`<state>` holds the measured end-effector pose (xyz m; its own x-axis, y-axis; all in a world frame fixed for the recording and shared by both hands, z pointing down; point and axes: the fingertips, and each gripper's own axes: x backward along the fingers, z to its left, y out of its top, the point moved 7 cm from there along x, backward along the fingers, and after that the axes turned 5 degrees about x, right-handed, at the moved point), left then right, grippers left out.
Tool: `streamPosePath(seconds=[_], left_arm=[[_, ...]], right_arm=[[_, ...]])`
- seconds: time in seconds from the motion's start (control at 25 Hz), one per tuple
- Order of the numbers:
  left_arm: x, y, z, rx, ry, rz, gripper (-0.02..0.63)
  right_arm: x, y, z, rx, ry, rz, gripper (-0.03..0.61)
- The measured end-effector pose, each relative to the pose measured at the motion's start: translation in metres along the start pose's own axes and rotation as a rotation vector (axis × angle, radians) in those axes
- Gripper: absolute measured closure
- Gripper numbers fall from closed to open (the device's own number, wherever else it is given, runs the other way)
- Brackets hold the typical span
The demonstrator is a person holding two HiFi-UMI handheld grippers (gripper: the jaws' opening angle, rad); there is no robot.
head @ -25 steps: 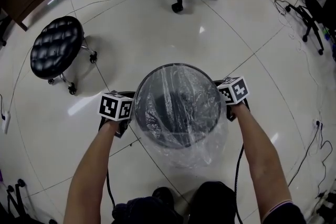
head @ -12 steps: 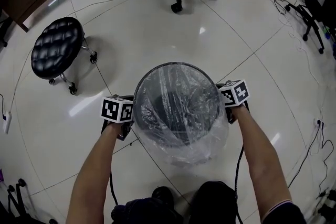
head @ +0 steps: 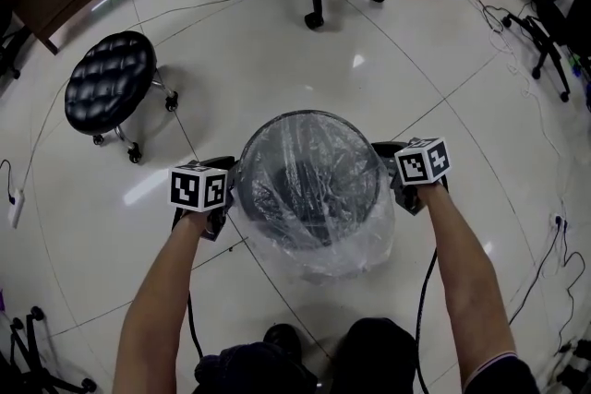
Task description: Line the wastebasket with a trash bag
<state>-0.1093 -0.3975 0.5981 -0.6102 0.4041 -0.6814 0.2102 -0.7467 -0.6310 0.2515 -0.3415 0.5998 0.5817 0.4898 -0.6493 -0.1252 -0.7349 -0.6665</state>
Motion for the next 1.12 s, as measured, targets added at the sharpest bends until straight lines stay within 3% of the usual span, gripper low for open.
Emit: streamPosePath(seconds=[0.28, 0.52, 0.76, 1.12], left_arm=[[0.031, 0.005, -0.008, -0.025, 0.025, -0.045, 0.522], [0.072, 0.004, -0.022, -0.053, 0.094, -0.073, 0.522], [0.121, 0.006, -0.064, -0.092, 0.111, -0.134, 0.522], [0.17, -0.006, -0.139, -0.138, 0.118, -0.173, 0.523]], right_arm=[[0.044, 0.014, 0.0, 0.005, -0.007, -0.081, 0.43], [0.082, 0.032, 0.025, 0.114, -0.02, -0.104, 0.44], [0.125, 0.052, 0.066, 0.226, -0.01, -0.144, 0.469], [0.162, 0.053, 0.184, 0.464, 0.18, -0.143, 0.476]])
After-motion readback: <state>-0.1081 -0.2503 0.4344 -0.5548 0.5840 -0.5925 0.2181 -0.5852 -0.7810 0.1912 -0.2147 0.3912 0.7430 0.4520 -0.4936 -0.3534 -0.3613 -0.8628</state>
